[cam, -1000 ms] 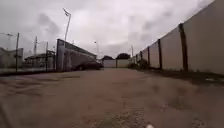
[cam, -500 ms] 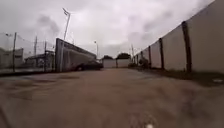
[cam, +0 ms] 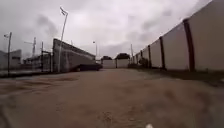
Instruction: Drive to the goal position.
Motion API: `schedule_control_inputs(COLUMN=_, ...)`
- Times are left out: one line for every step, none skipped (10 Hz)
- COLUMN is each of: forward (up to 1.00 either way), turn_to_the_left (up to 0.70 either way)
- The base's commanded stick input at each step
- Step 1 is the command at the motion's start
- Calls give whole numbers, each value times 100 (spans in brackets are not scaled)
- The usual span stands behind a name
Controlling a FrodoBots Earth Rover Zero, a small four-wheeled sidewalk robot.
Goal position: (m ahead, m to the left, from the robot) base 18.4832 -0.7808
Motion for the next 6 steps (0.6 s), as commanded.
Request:
schedule_control_inputs(forward=70, turn_to_the_left=0)
schedule_control_inputs(forward=70, turn_to_the_left=-10)
schedule_control_inputs(forward=70, turn_to_the_left=-31)
schedule_control_inputs(forward=70, turn_to_the_left=0)
schedule_control_inputs(forward=70, turn_to_the_left=0)
schedule_control_inputs(forward=70, turn_to_the_left=0)
